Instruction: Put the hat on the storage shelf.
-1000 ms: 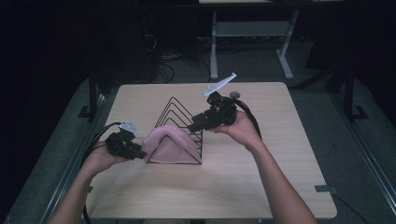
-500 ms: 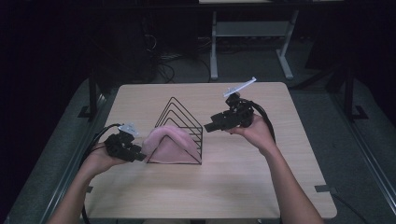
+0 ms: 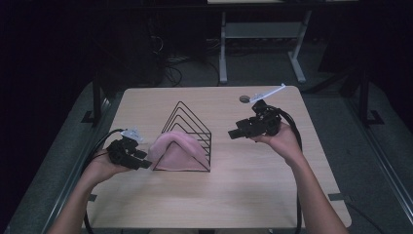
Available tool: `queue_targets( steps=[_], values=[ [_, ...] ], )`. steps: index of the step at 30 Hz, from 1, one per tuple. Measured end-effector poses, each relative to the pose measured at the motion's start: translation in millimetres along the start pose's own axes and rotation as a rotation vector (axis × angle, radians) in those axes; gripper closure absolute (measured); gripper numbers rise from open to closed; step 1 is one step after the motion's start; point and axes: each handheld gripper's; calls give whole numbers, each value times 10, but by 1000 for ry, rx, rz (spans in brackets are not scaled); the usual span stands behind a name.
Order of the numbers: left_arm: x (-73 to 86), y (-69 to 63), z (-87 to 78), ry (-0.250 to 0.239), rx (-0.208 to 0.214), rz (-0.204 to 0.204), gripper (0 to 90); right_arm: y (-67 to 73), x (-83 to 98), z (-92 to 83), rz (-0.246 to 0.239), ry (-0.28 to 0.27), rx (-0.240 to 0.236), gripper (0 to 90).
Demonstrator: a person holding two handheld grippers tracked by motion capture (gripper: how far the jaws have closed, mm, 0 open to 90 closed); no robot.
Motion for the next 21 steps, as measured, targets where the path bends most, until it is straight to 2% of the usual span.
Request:
queue_targets(
  steps=[4,5,8,17,21],
  values=[
    [22,-5,-14,-5,8,-9,489,-22,72,-61,11,-3,16,319],
    [26,3,-26,11,7,5,481,-29,97,-83,20,-1,21,310],
    [35,-7,-21,4,5,-8,464,-50,182,-146,35,-9,37,305],
    [71,-12,-37,10,-4,-5,414,-82,405,-270,61,-10,71,271],
    [89,-23,-45,-7,-4,-20,399,-95,518,-314,79,-7,84,266]
  ],
)
Point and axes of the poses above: each handheld gripper's, and its own axes: z roughly forward along the jaws, x roughly out of its underside, y roughly to its left, and after that the axes turned 7 degrees about -z, right-handed
